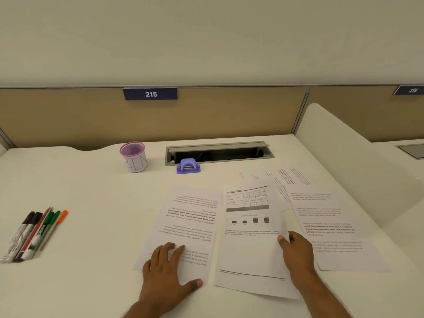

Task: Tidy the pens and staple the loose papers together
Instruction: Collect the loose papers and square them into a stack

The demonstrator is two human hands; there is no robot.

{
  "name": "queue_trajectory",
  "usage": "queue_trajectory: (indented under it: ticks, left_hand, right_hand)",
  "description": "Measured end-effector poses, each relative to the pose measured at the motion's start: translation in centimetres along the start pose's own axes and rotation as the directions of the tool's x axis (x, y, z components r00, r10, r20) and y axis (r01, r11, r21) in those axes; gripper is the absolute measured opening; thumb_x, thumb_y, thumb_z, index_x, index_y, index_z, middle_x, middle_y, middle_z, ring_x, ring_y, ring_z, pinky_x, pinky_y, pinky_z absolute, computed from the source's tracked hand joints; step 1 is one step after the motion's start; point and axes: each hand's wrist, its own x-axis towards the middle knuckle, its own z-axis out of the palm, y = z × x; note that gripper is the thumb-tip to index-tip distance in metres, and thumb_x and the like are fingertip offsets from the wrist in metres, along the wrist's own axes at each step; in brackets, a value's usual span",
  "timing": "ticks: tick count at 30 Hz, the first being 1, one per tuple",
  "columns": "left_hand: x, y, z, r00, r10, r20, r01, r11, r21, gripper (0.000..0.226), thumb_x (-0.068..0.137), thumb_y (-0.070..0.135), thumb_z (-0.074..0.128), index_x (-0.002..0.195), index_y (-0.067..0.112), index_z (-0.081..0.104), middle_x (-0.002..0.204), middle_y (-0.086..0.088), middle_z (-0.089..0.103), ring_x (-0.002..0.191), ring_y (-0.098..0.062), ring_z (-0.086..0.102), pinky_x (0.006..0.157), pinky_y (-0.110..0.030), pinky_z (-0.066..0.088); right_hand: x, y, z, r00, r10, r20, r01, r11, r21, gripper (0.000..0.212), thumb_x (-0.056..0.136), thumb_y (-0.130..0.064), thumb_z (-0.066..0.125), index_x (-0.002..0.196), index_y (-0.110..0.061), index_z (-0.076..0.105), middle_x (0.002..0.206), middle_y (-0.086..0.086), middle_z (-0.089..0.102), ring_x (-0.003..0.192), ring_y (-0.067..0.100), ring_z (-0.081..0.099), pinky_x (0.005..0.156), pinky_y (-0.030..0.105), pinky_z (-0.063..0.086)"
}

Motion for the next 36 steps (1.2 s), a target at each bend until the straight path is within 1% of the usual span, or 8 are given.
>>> queue_trajectory:
  ticks: [9,14,17,20,24,30,33,36]
  left_hand:
    - [2.3,-0.6,-0.8,0.986,0.058,-0.156,-0.058,0.998,0.000,0.047,0.071,0.054,0.076,0.111,0.031,0.064,0.114,0.007,0.057,0.101,-0.025,0.056,0.075,-0.033,0.043]
    - [2.9,-1.8,-3.4,0.991,0.101,-0.092,-0.107,0.992,-0.073,0.061,0.081,0.008,0.065,0.136,0.029,0.050,0.127,0.008,0.056,0.109,-0.016,0.057,0.092,-0.026,0.045]
    - [3.1,-2.1,-5.5,0.986,0.160,-0.041,-0.164,0.981,-0.104,0.070,0.080,-0.002,0.061,0.139,0.032,0.047,0.119,0.015,0.053,0.086,-0.007,0.054,0.081,-0.016,0.043]
    - [4.2,-1.8,-8.8,0.981,0.123,-0.151,-0.143,0.981,-0.131,0.052,0.082,-0.001,0.064,0.122,0.031,0.064,0.099,0.016,0.063,0.078,-0.007,0.060,0.073,-0.016,0.042]
    - [5.8,0.0,-14.6,0.948,0.099,-0.304,-0.145,0.981,-0.132,0.019,0.081,0.000,0.070,0.086,0.018,0.075,0.088,0.001,0.072,0.085,-0.024,0.065,0.075,-0.027,0.041]
    - [6.5,-0.3,-19.6,0.796,0.322,-0.512,-0.325,0.942,0.087,0.043,0.057,-0.015,0.082,0.054,0.026,0.070,0.107,-0.002,0.068,0.104,-0.032,0.054,0.089,-0.036,0.036]
    - [6.3,1.1,-20.6,0.816,0.152,-0.558,-0.277,0.950,-0.145,0.027,0.064,-0.017,0.072,0.072,0.008,0.072,0.125,0.001,0.053,0.120,-0.026,0.041,0.087,-0.022,0.041]
    - [6.7,2.0,-21.7,0.889,0.061,-0.455,-0.304,0.821,-0.484,0.028,0.069,-0.021,0.059,0.078,0.004,0.068,0.103,0.010,0.059,0.095,-0.012,0.056,0.061,-0.007,0.046]
  right_hand:
    - [1.0,-0.6,-0.3,0.999,-0.002,0.052,-0.002,0.997,0.079,0.014,0.091,-0.006,0.060,0.081,-0.015,0.064,0.084,0.002,0.068,0.086,0.029,0.063,0.088,0.044,0.053]
    - [1.8,-0.5,-0.6,0.999,0.002,0.053,-0.010,0.990,0.142,0.017,0.091,-0.008,0.061,0.088,0.008,0.060,0.093,0.027,0.065,0.094,0.046,0.060,0.092,0.050,0.049]
    - [1.9,-0.9,-0.8,0.998,-0.016,0.058,0.007,0.986,0.166,0.015,0.091,-0.008,0.061,0.087,0.007,0.062,0.089,0.024,0.066,0.091,0.046,0.060,0.085,0.040,0.050]
    - [1.5,-2.1,-1.2,0.996,-0.066,0.067,0.052,0.980,0.195,0.010,0.092,-0.008,0.060,0.084,-0.008,0.066,0.084,0.002,0.068,0.089,0.029,0.063,0.089,0.039,0.051]
    - [1.4,-3.9,-1.7,0.987,-0.134,0.091,0.107,0.961,0.256,0.010,0.092,-0.013,0.062,0.084,-0.013,0.068,0.087,0.007,0.071,0.092,0.036,0.066,0.090,0.050,0.054]
    - [1.8,-9.4,-3.8,0.944,-0.221,0.245,0.110,0.911,0.397,0.017,0.093,-0.016,0.061,0.106,-0.011,0.070,0.100,0.003,0.075,0.088,0.021,0.070,0.079,0.032,0.056]
    - [2.0,-11.6,-3.8,0.912,-0.273,0.306,0.147,0.914,0.377,0.015,0.093,-0.019,0.062,0.103,-0.015,0.071,0.097,-0.002,0.076,0.082,0.014,0.070,0.072,0.025,0.054]
    - [1.8,-13.2,-2.8,0.873,-0.327,0.361,0.195,0.914,0.356,0.013,0.093,-0.021,0.061,0.102,-0.019,0.070,0.094,-0.007,0.076,0.082,0.012,0.071,0.068,0.023,0.054]
